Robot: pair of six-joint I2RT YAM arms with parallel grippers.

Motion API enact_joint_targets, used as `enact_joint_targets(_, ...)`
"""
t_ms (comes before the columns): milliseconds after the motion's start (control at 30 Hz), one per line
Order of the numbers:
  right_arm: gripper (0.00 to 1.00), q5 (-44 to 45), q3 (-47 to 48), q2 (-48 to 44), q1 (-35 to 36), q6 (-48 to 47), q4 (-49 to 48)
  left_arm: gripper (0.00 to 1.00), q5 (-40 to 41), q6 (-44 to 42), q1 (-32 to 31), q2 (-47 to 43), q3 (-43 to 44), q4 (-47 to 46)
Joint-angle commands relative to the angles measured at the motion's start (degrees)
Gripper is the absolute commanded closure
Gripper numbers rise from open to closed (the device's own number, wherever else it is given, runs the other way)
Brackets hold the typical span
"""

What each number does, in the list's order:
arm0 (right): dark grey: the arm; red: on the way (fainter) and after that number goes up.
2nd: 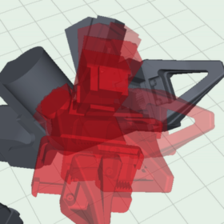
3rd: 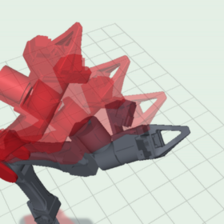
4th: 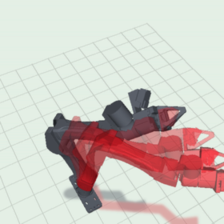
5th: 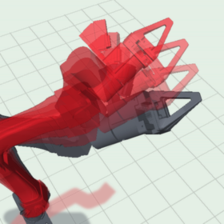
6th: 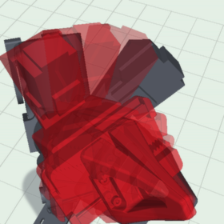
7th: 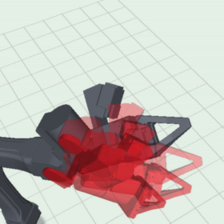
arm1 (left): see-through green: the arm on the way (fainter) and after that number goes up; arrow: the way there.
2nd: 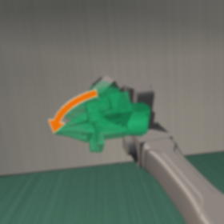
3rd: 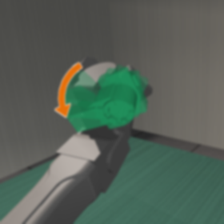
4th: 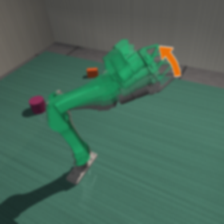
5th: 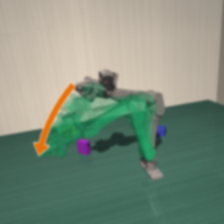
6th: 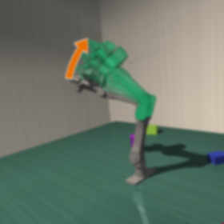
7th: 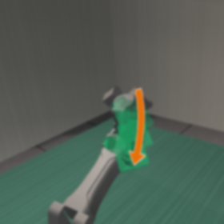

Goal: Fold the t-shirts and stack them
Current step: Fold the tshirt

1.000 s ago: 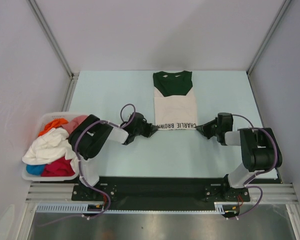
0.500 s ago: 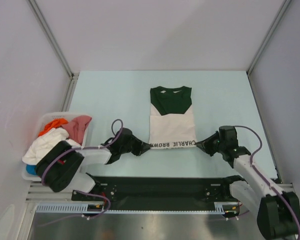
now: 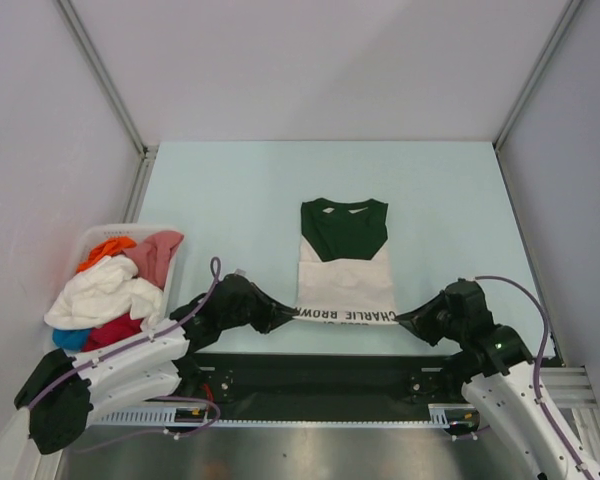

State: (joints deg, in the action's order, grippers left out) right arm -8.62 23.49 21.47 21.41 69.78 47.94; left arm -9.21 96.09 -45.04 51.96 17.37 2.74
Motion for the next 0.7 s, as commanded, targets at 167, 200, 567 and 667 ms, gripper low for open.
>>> enact_joint_targets(167,1.00,4.32,11.21,7.25,-0.05,-3.94,3.75,1.00,6.39,-4.77,0.21,-2.05,12.06,17.46)
enact_joint_targets(200,1.00,4.32,12.54,11.18,-0.23,-4.73,2.95,1.00,7.88,-6.78,0.47,-0.56,13.56,18.43)
enact_joint_targets(567,1.00,-10.97,35.21,50.48,-14.55,-20.19,-14.45,1.00,-2.20,-23.92,17.25,33.93,46.41,15.44)
enact_joint_targets(667,1.00,-13.70,43.20,60.68,-16.04,-21.35,-16.91,1.00,-2.83,-27.70,18.66,43.53,58.37,19.75)
